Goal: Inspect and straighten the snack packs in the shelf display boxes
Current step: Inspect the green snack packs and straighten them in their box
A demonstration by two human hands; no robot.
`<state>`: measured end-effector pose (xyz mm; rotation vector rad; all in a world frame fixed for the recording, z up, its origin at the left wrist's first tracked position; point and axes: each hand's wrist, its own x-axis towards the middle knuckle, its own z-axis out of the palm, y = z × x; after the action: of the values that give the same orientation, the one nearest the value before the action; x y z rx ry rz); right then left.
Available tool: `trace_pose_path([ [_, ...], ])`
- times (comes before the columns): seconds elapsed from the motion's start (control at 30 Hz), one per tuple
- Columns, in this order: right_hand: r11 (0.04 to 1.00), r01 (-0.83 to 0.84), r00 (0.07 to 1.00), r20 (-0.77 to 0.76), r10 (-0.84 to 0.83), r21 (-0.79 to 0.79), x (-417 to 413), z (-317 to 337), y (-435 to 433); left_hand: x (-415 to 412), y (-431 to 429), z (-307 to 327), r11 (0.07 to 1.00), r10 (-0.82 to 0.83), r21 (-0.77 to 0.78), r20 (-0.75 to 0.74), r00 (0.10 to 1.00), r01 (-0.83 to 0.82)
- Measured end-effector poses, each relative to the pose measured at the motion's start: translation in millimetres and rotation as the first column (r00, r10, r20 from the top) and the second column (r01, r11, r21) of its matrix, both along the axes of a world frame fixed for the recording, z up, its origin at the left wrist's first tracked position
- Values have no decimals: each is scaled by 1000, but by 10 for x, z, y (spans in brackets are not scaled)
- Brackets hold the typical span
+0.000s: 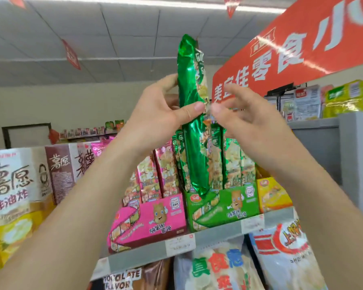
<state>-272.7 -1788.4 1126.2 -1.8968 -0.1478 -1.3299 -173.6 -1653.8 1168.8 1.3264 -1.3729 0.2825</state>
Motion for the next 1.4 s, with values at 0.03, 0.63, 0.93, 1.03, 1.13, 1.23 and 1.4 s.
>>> trace_pose_path([
  [0.03, 999, -38, 998, 44, 39, -14, 11, 170, -5, 11, -15, 66, 1000, -10, 10, 37, 999, 9],
  [0.63, 892, 452, 719, 606, -341, -33, 395, 1341, -205, 739, -264, 219, 506, 192, 335, 855, 482, -795],
  [0.93, 779, 534, 845, 234, -481, -328, 728, 1006, -253, 869, -226, 168, 648, 236, 285, 807, 542, -706],
  [1.03, 722, 526, 839, 137, -526, -448, 779, 911, -259, 839, -225, 146, 637, 210, 369, 762, 613, -677],
  [1.13, 724, 470, 837, -7, -547, -506, 784, 831, -281, 828, -245, 108, 609, 234, 360, 770, 593, -707],
  [1.23, 676, 451, 802, -69, -594, -583, 760, 739, -292, 805, -274, 69, 612, 293, 248, 811, 506, -751],
  [1.4, 643, 372, 800, -121, -588, -669, 659, 516, -249, 772, -316, 65, 639, 326, 169, 824, 463, -751],
])
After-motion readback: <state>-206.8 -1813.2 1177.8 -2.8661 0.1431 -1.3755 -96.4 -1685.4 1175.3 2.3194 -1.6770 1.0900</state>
